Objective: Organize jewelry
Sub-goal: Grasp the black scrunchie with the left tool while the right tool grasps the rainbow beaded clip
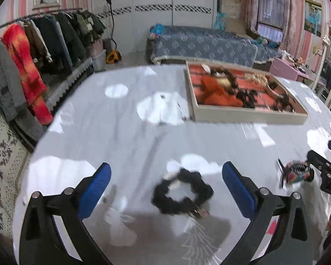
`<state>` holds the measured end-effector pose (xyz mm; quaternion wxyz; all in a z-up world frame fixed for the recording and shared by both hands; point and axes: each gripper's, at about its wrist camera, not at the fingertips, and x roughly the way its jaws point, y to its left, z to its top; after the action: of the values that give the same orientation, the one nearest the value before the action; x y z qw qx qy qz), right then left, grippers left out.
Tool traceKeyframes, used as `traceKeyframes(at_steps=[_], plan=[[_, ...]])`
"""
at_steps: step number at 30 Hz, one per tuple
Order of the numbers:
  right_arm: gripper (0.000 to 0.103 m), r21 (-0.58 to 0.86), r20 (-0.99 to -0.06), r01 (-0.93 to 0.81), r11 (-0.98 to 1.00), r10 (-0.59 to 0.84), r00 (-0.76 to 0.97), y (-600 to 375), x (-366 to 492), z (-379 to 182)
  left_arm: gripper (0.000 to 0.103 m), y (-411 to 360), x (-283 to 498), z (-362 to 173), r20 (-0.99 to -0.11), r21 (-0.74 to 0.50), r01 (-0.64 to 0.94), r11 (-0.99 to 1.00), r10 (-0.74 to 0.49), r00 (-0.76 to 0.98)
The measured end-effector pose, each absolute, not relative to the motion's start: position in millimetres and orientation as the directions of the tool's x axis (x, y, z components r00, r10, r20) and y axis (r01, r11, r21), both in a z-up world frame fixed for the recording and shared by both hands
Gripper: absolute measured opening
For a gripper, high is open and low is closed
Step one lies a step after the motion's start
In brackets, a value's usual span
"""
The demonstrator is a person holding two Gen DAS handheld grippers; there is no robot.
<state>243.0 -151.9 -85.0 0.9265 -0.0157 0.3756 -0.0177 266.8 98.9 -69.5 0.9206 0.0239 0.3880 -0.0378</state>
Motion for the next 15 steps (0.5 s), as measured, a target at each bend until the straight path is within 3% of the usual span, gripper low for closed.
traceKeyframes(at_steps=[15], plan=[[0.099, -0.081, -0.745, 0.011, 0.997, -0.068, 0.663, -119, 246, -106, 0.098, 106, 277, -103, -0.787, -0.011, 0.063, 0.998, -0.048, 0.615]])
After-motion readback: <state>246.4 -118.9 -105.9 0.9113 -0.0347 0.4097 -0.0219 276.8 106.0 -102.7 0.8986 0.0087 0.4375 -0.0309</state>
